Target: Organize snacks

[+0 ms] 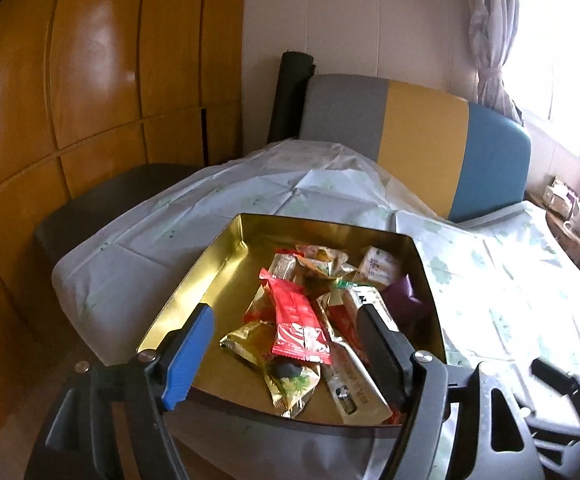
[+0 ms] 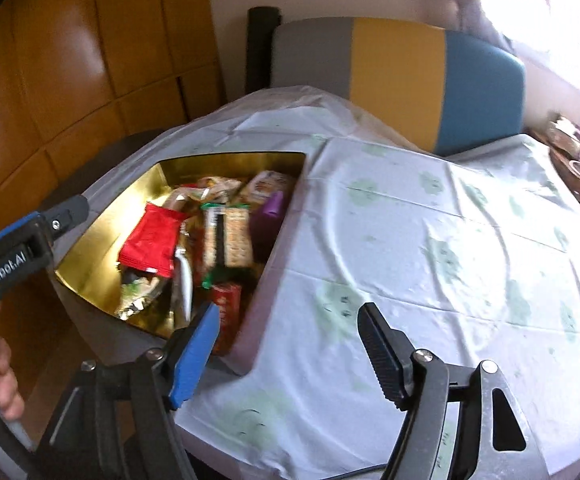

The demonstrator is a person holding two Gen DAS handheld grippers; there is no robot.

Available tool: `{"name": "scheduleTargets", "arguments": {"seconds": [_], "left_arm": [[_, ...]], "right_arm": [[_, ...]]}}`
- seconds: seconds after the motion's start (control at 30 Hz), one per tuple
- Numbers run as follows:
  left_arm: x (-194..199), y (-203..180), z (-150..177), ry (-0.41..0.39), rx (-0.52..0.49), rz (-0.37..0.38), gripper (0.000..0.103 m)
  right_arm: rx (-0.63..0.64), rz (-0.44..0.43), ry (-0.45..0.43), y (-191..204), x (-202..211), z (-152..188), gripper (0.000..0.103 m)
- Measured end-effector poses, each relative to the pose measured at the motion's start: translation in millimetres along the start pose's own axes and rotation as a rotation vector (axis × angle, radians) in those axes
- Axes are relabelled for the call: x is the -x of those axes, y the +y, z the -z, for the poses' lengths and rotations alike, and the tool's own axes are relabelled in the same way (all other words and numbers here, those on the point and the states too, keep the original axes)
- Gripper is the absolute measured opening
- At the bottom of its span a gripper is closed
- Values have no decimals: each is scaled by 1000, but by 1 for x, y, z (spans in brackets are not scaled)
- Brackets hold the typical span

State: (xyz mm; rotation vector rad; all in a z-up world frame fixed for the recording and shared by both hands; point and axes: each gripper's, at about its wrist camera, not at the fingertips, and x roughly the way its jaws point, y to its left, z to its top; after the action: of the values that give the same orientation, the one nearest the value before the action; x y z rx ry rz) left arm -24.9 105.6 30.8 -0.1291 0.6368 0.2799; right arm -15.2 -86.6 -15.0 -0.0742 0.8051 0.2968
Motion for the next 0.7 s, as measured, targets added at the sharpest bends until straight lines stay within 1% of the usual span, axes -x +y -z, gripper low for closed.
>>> {"name": "scheduleTargets", "arguments": {"seconds": [0.07,0.17,0.23,0.33,0.5,0.57,0.7], "left_arm": [[0,-1,2,-3,-10,-14,75],[1,-1,3,-5,-8,-35,75],[1,0,4,-5,6,-26,75],[2,-1,5,-15,-2,-34,74],[4,-4,5,-20,-27,-22,73],[4,-4,5,-20,-21,-8,72],[4,-3,4,-17,-23,-7,72]], "right_arm": [[-13,16,-18,-5,5,0,76],[-5,30,-50,-4,11,-2,79],[16,33,-66,0,13,-2,80],[33,27,-69,5,13,-1,81],[34,27,-63,7,11,-1,82],[35,25,-60,7,10,0,83],[46,22,-56,10,7,0,83]]}}
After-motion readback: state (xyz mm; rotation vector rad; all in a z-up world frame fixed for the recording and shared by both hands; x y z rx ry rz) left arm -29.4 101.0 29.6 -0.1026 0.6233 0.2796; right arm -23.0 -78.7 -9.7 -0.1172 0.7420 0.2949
